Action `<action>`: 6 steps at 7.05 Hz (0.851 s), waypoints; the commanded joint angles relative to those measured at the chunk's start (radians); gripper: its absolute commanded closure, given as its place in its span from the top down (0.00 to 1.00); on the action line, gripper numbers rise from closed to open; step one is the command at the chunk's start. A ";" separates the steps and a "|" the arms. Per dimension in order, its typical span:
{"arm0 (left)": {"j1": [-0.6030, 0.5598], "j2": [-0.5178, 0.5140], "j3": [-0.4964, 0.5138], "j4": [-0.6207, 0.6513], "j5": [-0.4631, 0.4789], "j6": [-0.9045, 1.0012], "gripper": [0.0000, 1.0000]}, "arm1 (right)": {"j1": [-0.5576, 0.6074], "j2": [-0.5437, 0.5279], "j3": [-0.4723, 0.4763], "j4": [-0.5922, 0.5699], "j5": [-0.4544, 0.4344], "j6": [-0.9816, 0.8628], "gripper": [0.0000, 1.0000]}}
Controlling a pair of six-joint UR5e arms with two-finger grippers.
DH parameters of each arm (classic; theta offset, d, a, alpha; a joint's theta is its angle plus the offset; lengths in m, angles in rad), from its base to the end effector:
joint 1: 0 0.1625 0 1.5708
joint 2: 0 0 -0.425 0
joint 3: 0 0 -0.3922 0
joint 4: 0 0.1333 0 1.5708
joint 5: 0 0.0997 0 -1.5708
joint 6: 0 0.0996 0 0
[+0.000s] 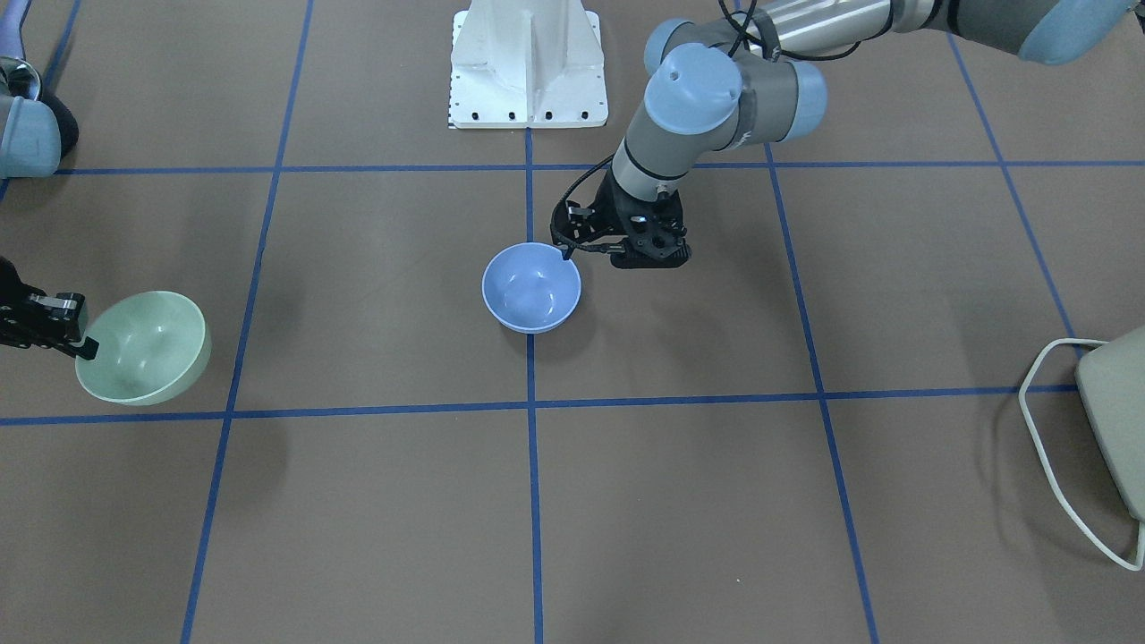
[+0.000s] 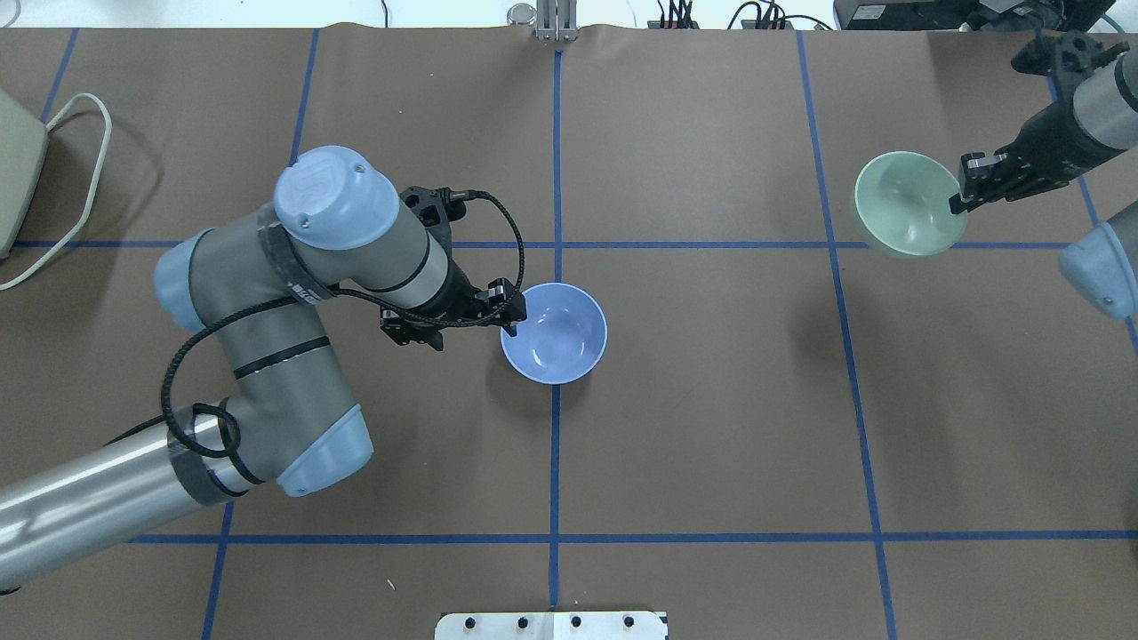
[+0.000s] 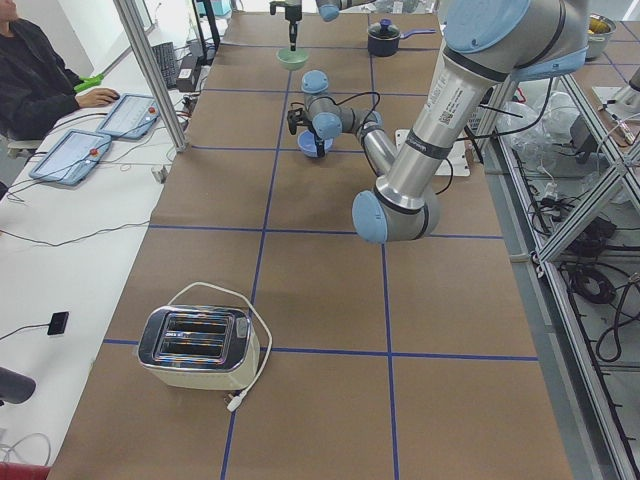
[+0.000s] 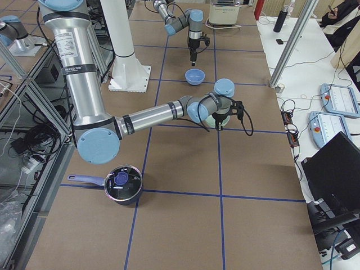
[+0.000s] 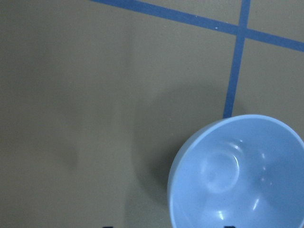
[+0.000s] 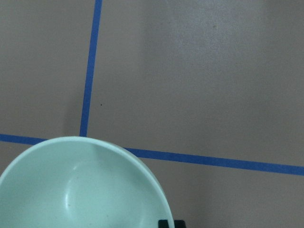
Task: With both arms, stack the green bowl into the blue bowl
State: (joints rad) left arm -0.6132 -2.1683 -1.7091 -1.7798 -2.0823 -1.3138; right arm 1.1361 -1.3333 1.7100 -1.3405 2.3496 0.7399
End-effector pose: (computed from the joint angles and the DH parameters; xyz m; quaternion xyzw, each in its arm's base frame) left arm 0.4900 -0.4482 0.2207 -0.0187 0.4942 -0.0393 0.8683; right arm -0.1898 -0.5591 0.4327 0.0294 -0.4548 0.0221 0.8898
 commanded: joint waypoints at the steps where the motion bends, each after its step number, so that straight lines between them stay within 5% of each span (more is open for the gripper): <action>1: -0.167 0.085 -0.084 0.045 -0.123 0.173 0.98 | -0.117 0.098 0.068 -0.029 0.002 0.302 0.00; 6: -0.494 0.361 -0.109 0.048 -0.295 0.730 0.98 | -0.416 0.252 0.103 -0.025 -0.209 0.671 0.00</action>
State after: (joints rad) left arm -1.0379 -1.8613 -1.8214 -1.7325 -2.3545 -0.7051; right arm 0.7838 -1.1106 1.8108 -1.3658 2.1864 1.3430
